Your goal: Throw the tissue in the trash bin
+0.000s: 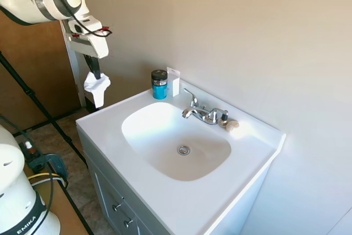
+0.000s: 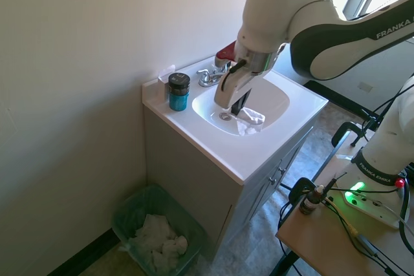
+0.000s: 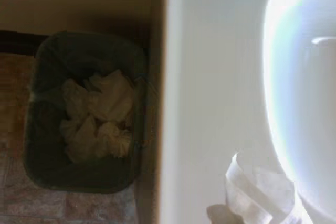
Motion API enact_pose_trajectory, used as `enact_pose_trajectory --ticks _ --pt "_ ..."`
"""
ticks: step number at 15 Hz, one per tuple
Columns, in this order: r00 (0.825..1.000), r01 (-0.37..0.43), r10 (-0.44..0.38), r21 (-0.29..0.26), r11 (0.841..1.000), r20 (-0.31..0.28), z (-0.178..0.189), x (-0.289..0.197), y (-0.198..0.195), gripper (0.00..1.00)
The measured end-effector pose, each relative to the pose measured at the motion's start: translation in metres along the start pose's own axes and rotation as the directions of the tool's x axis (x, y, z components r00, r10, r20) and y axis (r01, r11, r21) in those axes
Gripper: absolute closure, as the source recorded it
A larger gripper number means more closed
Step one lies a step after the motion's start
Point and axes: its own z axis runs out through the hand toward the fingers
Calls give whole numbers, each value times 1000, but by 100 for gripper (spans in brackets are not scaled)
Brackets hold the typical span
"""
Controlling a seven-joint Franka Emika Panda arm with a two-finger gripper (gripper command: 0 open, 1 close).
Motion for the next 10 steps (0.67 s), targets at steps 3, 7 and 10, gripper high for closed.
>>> enact_pose_trajectory --ticks 3,7,10 --pt "999 44 -44 5 999 -6 23 -30 -53 100" --pt "997 81 -81 4 997 17 62 -60 -116 100" --pt "996 89 -89 -14 996 31 96 -68 -150 100"
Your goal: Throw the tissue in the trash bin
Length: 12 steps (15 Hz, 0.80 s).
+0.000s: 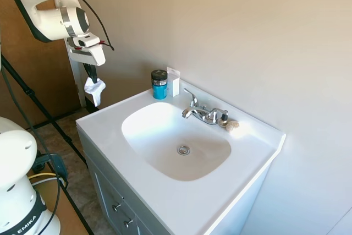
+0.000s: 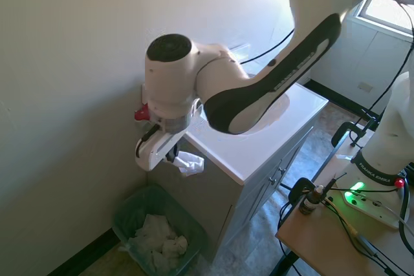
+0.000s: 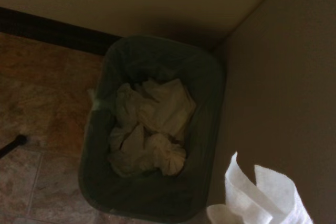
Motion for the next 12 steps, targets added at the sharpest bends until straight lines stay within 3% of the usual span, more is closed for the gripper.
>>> enact_pose_trajectory --ticks 3,4,12 --pt "1000 -12 12 -25 1000 15 30 0 -22 100" --pt "1000 -19 19 -37 999 21 37 2 -27 0" --pt "999 -7 10 -67 998 44 45 15 -34 0"
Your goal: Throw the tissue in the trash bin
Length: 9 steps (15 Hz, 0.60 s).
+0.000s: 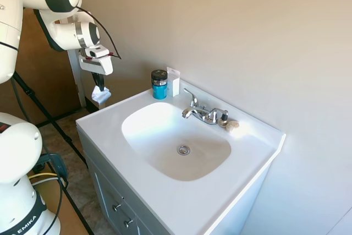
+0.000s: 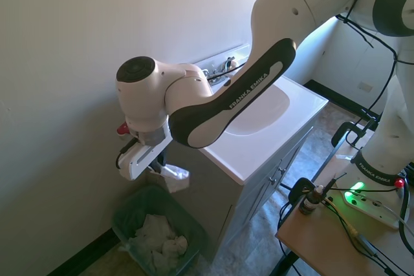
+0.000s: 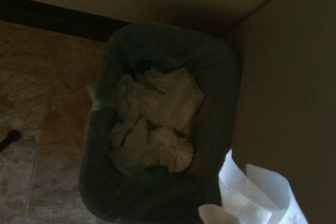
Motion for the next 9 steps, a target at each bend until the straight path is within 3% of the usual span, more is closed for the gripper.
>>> enact_pose_trajectory --ticks 5,9 --pt "1000 -1 1 -17 1000 -8 -14 12 -5 0" --pt "998 -45 45 3 999 -44 -54 36 -6 0"
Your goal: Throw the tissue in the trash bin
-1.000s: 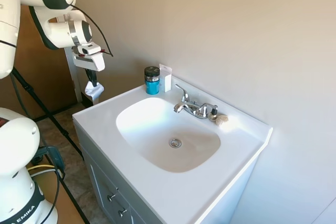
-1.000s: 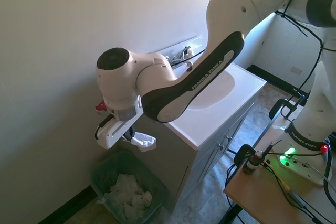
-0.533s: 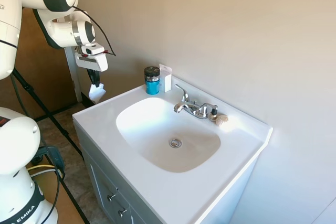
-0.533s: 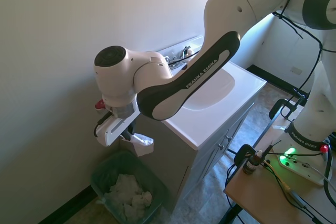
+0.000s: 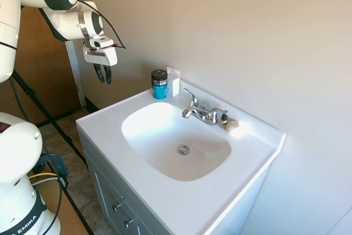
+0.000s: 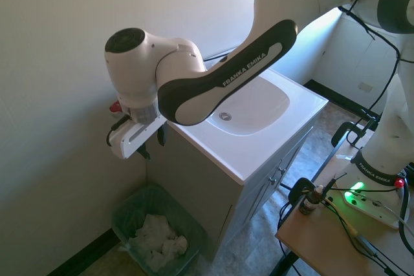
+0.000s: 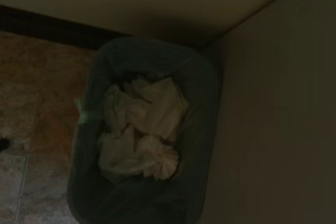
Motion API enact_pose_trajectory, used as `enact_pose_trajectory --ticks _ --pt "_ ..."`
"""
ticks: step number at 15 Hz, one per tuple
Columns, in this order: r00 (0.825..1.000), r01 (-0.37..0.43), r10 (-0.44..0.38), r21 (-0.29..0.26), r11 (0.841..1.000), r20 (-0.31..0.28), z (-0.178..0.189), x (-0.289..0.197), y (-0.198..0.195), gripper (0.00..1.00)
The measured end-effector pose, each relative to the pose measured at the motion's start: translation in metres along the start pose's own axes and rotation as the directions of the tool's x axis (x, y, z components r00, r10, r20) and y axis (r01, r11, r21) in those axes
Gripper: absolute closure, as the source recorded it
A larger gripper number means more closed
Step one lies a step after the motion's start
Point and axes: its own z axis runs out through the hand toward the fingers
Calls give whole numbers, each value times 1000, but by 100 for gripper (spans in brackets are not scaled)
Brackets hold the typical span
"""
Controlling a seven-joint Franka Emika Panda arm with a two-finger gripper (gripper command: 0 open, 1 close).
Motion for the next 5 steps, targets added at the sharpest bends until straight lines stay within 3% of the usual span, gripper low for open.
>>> enact_pose_trajectory --ticks 5 --pt "987 -127 131 54 990 -88 -59 19 13 0"
